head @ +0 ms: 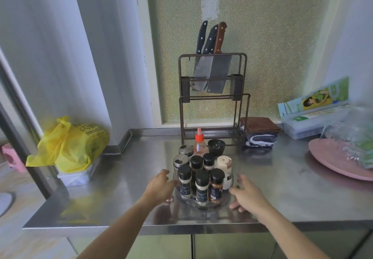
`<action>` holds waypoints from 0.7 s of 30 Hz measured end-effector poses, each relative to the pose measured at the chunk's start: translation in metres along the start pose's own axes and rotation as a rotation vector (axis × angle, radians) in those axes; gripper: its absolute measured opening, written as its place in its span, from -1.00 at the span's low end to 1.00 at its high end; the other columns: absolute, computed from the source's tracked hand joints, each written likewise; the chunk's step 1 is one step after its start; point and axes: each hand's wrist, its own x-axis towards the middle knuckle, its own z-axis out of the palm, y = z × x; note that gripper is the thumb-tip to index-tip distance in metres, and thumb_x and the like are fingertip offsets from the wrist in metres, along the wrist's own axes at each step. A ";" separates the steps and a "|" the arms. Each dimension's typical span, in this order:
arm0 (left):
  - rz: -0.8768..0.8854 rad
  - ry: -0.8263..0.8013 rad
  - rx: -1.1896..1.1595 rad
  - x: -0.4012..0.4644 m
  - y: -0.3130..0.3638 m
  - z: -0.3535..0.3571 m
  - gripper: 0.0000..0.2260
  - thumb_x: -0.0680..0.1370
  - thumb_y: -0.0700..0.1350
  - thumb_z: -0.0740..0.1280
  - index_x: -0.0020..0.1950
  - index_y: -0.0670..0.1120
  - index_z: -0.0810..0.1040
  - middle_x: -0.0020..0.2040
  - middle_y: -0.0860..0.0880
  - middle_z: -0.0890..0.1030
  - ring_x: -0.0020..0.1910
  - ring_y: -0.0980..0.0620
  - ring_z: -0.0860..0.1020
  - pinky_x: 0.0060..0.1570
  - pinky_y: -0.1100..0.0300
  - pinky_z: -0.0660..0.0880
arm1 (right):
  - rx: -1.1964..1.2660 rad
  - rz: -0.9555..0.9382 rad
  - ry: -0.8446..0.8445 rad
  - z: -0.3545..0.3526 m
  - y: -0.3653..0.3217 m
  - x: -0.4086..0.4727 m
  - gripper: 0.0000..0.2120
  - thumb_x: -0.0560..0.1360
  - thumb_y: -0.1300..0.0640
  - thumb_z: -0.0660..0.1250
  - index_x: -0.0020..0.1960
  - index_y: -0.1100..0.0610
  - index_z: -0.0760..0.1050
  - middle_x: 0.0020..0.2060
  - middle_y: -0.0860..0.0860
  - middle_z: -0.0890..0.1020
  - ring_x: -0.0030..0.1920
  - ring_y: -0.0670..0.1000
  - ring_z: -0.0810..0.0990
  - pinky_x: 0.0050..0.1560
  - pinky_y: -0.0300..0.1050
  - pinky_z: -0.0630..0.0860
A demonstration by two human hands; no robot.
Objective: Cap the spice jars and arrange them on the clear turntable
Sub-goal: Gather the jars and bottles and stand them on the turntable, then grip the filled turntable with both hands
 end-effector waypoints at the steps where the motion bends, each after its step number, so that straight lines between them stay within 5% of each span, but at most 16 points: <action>1: -0.030 -0.035 -0.108 -0.002 0.001 0.003 -0.47 0.62 -0.12 0.28 0.56 -0.16 0.22 0.38 -0.21 0.49 -0.11 -0.18 0.74 -0.04 -0.05 0.69 | 0.048 0.007 -0.018 0.005 0.000 -0.002 -0.58 0.64 0.19 0.22 0.47 0.04 0.25 0.34 0.08 0.53 -0.28 0.08 0.76 -0.36 -0.11 0.59; 6: 0.005 -0.082 -0.221 -0.006 0.011 0.008 -0.77 0.62 -0.14 0.21 0.25 -0.13 0.47 -0.15 -0.15 0.70 -0.17 -0.21 0.75 -0.10 -0.05 0.71 | 0.180 0.008 -0.028 0.019 -0.004 -0.003 -0.66 0.64 0.22 0.23 0.32 -0.07 0.27 0.00 -0.12 0.57 -0.26 0.16 0.76 -0.18 0.02 0.70; 11: 0.065 -0.083 -0.287 0.002 -0.001 0.014 -0.71 0.62 -0.23 0.16 0.31 -0.11 0.51 -0.15 -0.22 0.74 -0.28 -0.23 0.73 -0.20 -0.08 0.71 | 0.316 -0.018 0.026 0.028 -0.002 0.002 -0.68 0.63 0.31 0.24 0.28 -0.02 0.36 -0.11 -0.10 0.66 -0.29 0.25 0.74 -0.10 0.19 0.70; 17: 0.077 -0.038 -0.385 0.003 -0.011 0.006 -0.78 0.64 -0.14 0.23 0.25 -0.05 0.56 -0.21 -0.23 0.74 -0.29 -0.30 0.71 -0.27 -0.15 0.69 | 0.312 -0.054 0.031 0.034 -0.015 0.004 -0.65 0.62 0.36 0.21 0.28 -0.02 0.39 -0.14 -0.03 0.72 -0.33 0.22 0.74 -0.19 0.09 0.70; 21: 0.084 0.040 -0.375 0.006 -0.016 -0.018 -0.79 0.63 -0.08 0.25 0.23 -0.02 0.58 -0.11 -0.09 0.76 -0.38 -0.11 0.71 -0.25 0.05 0.70 | 0.289 -0.098 0.007 0.044 -0.039 0.014 -0.61 0.62 0.36 0.20 0.28 -0.08 0.35 -0.23 -0.12 0.66 -0.32 0.25 0.73 -0.19 0.08 0.69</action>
